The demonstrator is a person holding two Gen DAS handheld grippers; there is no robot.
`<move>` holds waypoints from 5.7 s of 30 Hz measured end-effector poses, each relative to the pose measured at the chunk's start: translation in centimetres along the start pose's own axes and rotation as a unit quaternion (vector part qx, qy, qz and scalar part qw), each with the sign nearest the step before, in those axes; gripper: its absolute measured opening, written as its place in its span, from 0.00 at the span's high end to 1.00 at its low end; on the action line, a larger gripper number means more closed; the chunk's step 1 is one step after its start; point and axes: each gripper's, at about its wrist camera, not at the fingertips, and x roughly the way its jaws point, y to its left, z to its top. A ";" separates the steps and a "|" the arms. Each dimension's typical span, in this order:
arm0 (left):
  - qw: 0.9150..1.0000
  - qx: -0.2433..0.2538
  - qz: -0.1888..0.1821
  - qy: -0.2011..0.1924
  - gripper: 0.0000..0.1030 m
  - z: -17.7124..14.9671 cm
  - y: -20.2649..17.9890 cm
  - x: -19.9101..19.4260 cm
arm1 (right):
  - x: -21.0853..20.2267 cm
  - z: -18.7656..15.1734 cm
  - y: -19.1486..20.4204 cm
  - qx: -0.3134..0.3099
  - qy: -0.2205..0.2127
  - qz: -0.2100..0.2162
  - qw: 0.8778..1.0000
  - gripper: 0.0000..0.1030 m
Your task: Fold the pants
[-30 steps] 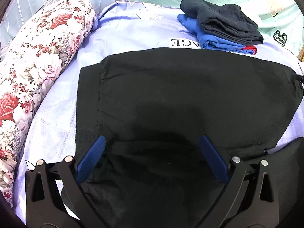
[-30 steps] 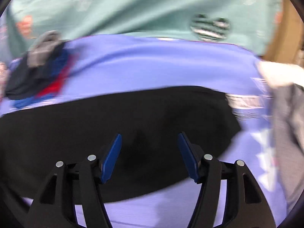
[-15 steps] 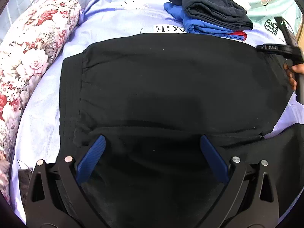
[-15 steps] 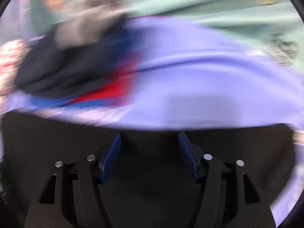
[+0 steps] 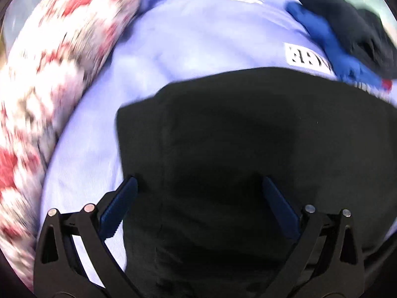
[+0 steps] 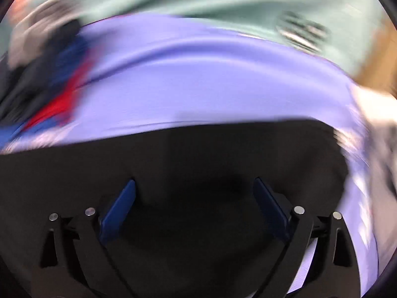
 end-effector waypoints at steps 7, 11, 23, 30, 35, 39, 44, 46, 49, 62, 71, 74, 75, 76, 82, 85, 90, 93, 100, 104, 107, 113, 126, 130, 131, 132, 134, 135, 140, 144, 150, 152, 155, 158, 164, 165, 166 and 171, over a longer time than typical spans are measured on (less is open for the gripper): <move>0.997 0.046 0.009 -0.053 0.02 -3.9 0.9 -5.6 | -8.5 -7.8 5.1 -0.111 0.013 0.193 0.975 0.11; 0.998 0.037 0.025 -0.053 0.02 -7.0 3.2 -7.3 | -11.2 -12.3 5.4 -0.152 0.019 0.227 0.962 0.11; 0.997 -0.053 0.023 0.043 0.02 -11.2 9.5 -6.2 | -16.8 -19.3 2.8 -0.183 0.023 0.242 0.953 0.11; 0.995 -0.055 -0.029 0.083 0.09 -12.3 8.2 -5.9 | -17.6 -20.4 1.1 -0.150 0.023 0.260 0.954 0.11; 0.987 -0.073 -0.059 0.128 0.34 -13.2 8.0 -5.1 | -18.3 -20.5 1.1 -0.151 0.014 0.275 0.949 0.11; 0.985 -0.082 -0.080 0.130 0.45 -13.6 8.4 -5.5 | -17.9 -20.3 0.7 -0.140 0.017 0.277 0.951 0.11; 0.981 -0.105 -0.093 0.136 0.47 -13.2 9.4 -5.2 | -17.7 -20.1 0.4 -0.129 0.017 0.280 0.951 0.11; 0.980 -0.116 -0.093 0.131 0.59 -13.0 9.8 -5.2 | -18.0 -20.2 0.5 -0.132 0.015 0.284 0.950 0.11; 0.983 -0.113 -0.091 0.110 0.79 -12.1 9.3 -5.4 | -18.1 -20.8 1.2 -0.152 0.031 0.281 0.947 0.11; 0.993 -0.111 -0.043 0.011 0.81 -15.6 9.5 -15.5 | -17.5 -21.8 2.4 -0.175 0.074 0.308 0.932 0.10; 0.990 -0.101 -0.001 0.097 0.50 -17.3 10.1 -9.3 | -16.0 -22.6 1.5 -0.172 0.129 0.300 0.929 0.07; 0.991 -0.114 -0.002 0.071 0.31 -17.0 11.3 -11.1 | -17.7 -21.0 -0.2 -0.162 0.080 0.299 0.937 0.07; 0.992 -0.117 0.003 0.056 0.31 -16.9 11.7 -12.0 | -18.2 -20.6 -0.8 -0.165 0.069 0.287 0.941 0.07; 0.992 -0.119 0.001 0.047 0.29 -16.8 12.0 -12.6 | -18.2 -20.6 -0.8 -0.165 0.069 0.287 0.941 0.07; 0.994 -0.103 -0.027 0.017 0.24 -16.7 10.4 -15.3 | -18.3 -20.4 -10.1 -0.077 0.056 0.187 0.978 0.07; 0.997 -0.062 -0.044 0.009 0.24 -16.4 7.3 -15.5 | -18.9 -22.5 -17.8 0.019 0.045 0.092 0.995 0.07; 0.997 0.009 -0.076 -0.001 0.21 -16.3 2.4 -15.8 | -19.5 -27.4 -28.3 0.181 0.058 0.006 0.982 0.07; 0.996 0.026 -0.083 0.013 0.21 -16.6 0.8 -15.0 | -18.7 -29.7 -30.7 0.245 0.075 0.038 0.966 0.13; 0.994 0.034 -0.092 0.049 0.21 -18.3 -0.7 -13.1 | -15.7 -29.5 -29.5 0.264 0.100 0.072 0.957 0.69; 0.994 0.028 -0.088 0.064 0.21 -18.8 -0.9 -12.1 | -16.1 -29.6 -30.9 0.294 0.076 0.098 0.948 0.86; 0.993 0.028 -0.091 0.066 0.21 -18.9 -1.0 -12.0 | -16.9 -30.3 -32.0 0.289 0.082 0.082 0.950 0.86; 0.992 0.031 -0.088 0.083 0.21 -19.4 -0.9 -11.1 | -17.4 -30.5 -30.8 0.244 0.101 0.028 0.964 0.44; 0.991 0.063 -0.101 0.054 0.20 -22.1 -0.1 -14.0 | -26.0 -29.9 -5.0 -0.162 0.067 0.327 0.929 0.41; 0.992 0.056 -0.098 0.053 0.19 -23.0 1.0 -14.1 | -26.4 -29.9 1.7 -0.246 0.075 0.366 0.894 0.41; 0.993 0.054 -0.096 0.053 0.19 -23.2 1.3 -14.1 | -26.7 -30.2 3.6 -0.275 0.074 0.370 0.884 0.41; 0.993 0.048 -0.094 0.054 0.19 -23.3 1.7 -14.1 | -26.2 -29.7 4.6 -0.288 0.075 0.374 0.879 0.41; 0.993 0.040 -0.094 0.056 0.19 -23.4 2.3 -13.9 | -26.0 -30.2 7.3 -0.322 0.081 0.378 0.864 0.41; 0.993 0.034 -0.094 0.057 0.19 -23.4 2.7 -13.8 | -25.7 -30.3 8.3 -0.334 0.083 0.374 0.861 0.42; 0.994 0.007 -0.094 0.060 0.19 -22.8 4.2 -13.5 | -25.1 -30.9 11.2 -0.359 0.080 0.359 0.858 0.47; 0.994 -0.001 -0.093 0.062 0.19 -22.3 4.6 -13.0 | -24.0 -29.9 11.8 -0.344 0.071 0.350 0.868 0.72; 0.996 -0.008 -0.059 0.073 0.19 -22.0 4.8 -11.8 | -24.6 -29.9 11.4 -0.320 0.110 0.386 0.858 0.95; 0.996 -0.009 -0.057 0.069 0.19 -22.0 5.1 -12.1 | -25.6 -29.8 10.4 -0.306 0.122 0.406 0.852 1.00; 0.998 -0.009 -0.034 0.058 0.19 -22.1 5.9 -12.7 | -26.8 -30.9 9.4 -0.302 0.158 0.459 0.821 1.00; 0.998 -0.011 -0.028 0.063 0.19 -21.9 6.3 -12.5 | -26.0 -31.9 9.9 -0.328 0.129 0.393 0.849 1.00; 0.998 -0.007 -0.018 0.065 0.19 -20.7 5.0 -11.7 | -25.4 -28.7 5.5 -0.269 0.080 0.380 0.881 0.59; 0.998 -0.010 -0.018 0.067 0.19 -20.5 5.0 -11.4 | -25.5 -28.9 5.2 -0.274 0.077 0.379 0.881 0.59; 0.997 -0.013 -0.019 0.068 0.19 -20.4 5.2 -11.3 | -25.5 -29.0 5.3 -0.283 0.075 0.378 0.878 0.59; 0.997 -0.020 -0.017 0.070 0.19 -20.5 5.3 -11.0 | -24.9 -30.4 9.1 -0.345 0.067 0.364 0.862 0.59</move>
